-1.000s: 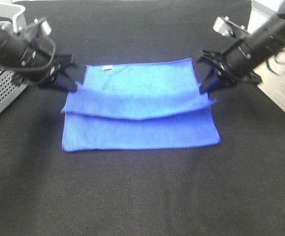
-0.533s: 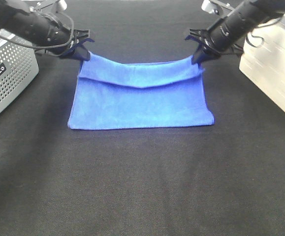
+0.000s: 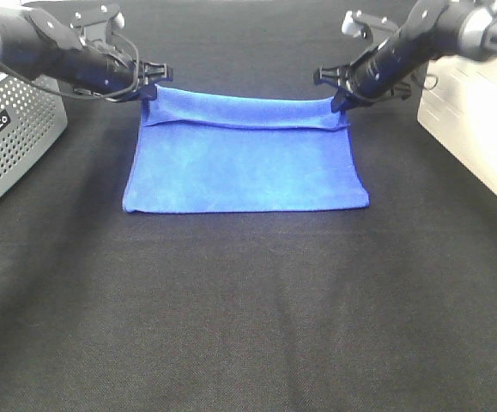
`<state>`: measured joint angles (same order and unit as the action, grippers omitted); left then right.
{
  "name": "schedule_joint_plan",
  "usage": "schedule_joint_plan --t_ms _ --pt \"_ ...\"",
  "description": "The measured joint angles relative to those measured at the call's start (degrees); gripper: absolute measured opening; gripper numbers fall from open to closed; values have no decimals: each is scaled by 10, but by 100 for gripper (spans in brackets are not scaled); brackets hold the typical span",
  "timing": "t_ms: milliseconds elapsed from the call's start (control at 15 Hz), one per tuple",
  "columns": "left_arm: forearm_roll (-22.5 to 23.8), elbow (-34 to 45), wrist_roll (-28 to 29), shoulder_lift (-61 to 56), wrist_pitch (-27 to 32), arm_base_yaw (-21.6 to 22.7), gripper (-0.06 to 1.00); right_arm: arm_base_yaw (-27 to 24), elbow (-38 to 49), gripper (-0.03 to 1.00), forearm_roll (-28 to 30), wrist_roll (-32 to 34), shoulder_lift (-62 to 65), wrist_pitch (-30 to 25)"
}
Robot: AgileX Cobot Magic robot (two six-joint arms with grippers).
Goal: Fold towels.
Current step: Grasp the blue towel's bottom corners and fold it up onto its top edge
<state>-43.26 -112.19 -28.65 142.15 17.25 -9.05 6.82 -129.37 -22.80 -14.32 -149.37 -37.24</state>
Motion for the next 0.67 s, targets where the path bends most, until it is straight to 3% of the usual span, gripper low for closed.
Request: schedule_joint_plan --t_ms 200,267,333,533,667 --pt "0 -3 -2 17 -25 0 1 0 0 1 1 0 -16 41" --pt "-1 -3 -2 20 -25 0 6 1 0 6 1 0 -18 46" --pt "-1 -3 -2 24 -24 0 17 1 0 19 1 0 -18 48" --pt "0 -4 -2 23 -13 0 68 2 -1 68 1 2 -16 29" --pt "10 -4 -2 15 19 5 70 2 -1 75 6 2 2 -24"
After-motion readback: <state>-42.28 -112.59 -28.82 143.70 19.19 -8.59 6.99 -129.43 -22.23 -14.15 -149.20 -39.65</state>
